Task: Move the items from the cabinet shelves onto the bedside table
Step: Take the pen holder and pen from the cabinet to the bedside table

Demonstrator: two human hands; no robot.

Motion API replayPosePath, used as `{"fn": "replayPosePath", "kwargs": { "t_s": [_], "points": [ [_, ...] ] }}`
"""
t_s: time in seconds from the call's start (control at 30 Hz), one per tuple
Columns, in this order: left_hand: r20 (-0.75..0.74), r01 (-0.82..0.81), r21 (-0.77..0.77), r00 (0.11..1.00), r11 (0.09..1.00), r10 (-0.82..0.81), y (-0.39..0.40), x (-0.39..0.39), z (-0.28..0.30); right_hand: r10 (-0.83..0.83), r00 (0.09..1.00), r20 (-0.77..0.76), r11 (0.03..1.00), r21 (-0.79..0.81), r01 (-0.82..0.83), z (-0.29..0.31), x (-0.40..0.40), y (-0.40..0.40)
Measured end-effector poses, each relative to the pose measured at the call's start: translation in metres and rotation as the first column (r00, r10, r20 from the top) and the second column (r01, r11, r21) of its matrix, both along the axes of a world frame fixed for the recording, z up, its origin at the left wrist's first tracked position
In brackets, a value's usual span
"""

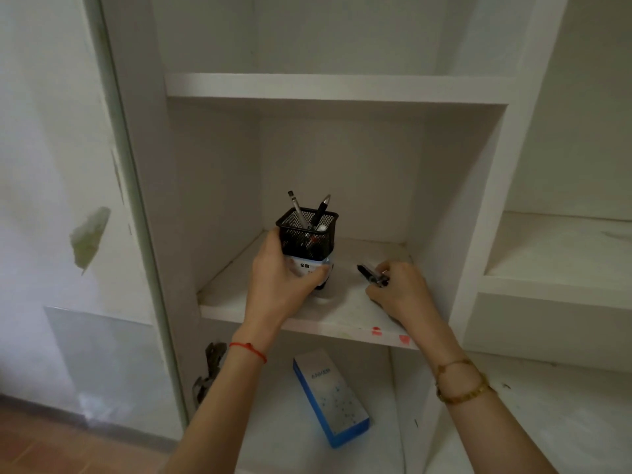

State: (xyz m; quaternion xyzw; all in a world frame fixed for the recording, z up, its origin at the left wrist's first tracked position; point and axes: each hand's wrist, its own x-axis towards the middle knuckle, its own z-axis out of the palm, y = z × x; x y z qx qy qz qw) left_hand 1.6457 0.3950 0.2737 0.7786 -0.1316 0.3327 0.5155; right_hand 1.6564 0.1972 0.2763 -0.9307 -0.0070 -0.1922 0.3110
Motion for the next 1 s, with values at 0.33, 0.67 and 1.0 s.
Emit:
{"fn": "replayPosePath", "kwargs": {
  "t_s": [0.33, 0.67, 1.0],
  "points": [
    [0.043, -0.042, -0.016, 0.998, 0.999, 0.043, 0.011, -0.058, 0.001, 0.116, 0.976, 0.186, 0.893, 0.411, -0.184, -0.004, -0.066, 0.002],
    [0.016, -0.188, 0.041, 0.982, 0.981, 0.188, 0.004, -0.151, -0.027, 0.278, 0.934, 0.225, 0.797, 0.488, -0.355, -0.038, -0.134, -0.011],
    [-0.119, -0.411, 0.024, 0.904, 0.911, 0.411, -0.068, -0.299, -0.099, 0.545, 0.836, 0.064, 0.688, 0.535, -0.489, -0.104, -0.227, -0.063]
  ]
}}
